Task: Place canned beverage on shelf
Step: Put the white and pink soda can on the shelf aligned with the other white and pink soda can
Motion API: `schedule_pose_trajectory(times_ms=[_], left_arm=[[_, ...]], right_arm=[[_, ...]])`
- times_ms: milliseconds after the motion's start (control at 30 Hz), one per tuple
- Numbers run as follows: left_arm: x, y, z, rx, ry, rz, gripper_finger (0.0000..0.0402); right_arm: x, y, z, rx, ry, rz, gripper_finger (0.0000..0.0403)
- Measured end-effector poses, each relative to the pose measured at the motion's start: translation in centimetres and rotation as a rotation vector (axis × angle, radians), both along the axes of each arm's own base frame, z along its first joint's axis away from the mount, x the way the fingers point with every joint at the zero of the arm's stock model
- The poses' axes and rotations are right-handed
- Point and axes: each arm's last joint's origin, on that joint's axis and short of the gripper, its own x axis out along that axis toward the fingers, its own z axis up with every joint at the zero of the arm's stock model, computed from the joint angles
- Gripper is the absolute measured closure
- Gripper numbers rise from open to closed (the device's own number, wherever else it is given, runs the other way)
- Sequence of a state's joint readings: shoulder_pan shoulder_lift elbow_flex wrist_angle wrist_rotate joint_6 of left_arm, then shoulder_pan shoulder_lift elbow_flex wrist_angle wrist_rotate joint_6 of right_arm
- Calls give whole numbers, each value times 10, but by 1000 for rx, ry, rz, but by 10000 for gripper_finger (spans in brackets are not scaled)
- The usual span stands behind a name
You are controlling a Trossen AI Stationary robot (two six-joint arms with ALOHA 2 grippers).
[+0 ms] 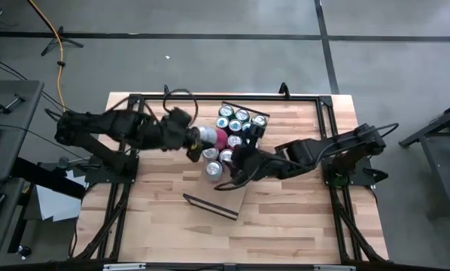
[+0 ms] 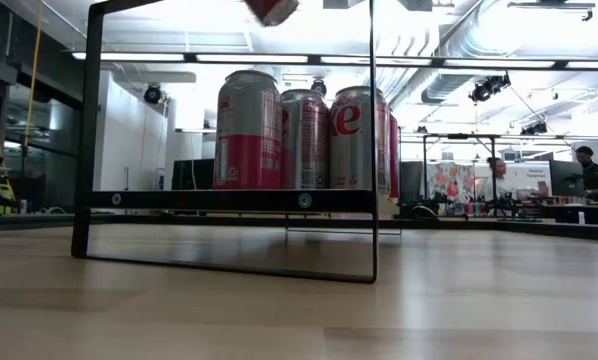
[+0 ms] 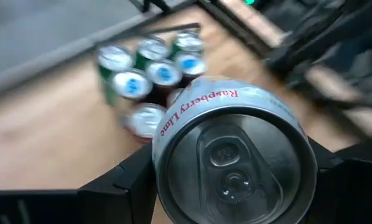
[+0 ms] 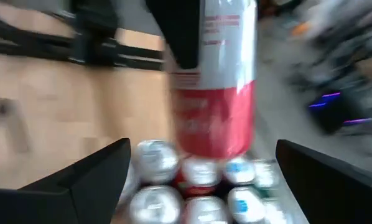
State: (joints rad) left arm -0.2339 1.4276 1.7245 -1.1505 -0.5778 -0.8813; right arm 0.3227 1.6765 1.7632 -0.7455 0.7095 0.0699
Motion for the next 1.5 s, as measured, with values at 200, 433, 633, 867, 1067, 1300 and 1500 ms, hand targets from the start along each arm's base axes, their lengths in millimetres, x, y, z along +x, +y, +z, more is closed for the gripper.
schedule_pose_trajectory(times_ms=[200, 433, 633, 867, 1067, 1300, 1500], left_arm=[[15, 31, 14, -294, -210, 13, 199], [17, 53, 16, -376, -248, 40, 198], [19, 53, 16, -353, -247, 34, 198], [25, 53, 11, -342, -221, 26, 197], [27, 53, 10, -338, -221, 23, 195], [28, 53, 12, -321, -231, -2, 170], [29, 57, 14, -287, -235, -55, 151]], right_arm=[[22, 2, -9, -275, 33, -126, 18], [33, -2, -9, -355, 8, -210, 18], [37, -10, -3, -307, -54, -224, 18], [42, -21, 1, -271, -98, -240, 18], [42, -25, 0, -267, -94, -249, 71], [42, -25, 0, -279, -90, -257, 135], [39, -24, 2, -302, -75, -264, 135]])
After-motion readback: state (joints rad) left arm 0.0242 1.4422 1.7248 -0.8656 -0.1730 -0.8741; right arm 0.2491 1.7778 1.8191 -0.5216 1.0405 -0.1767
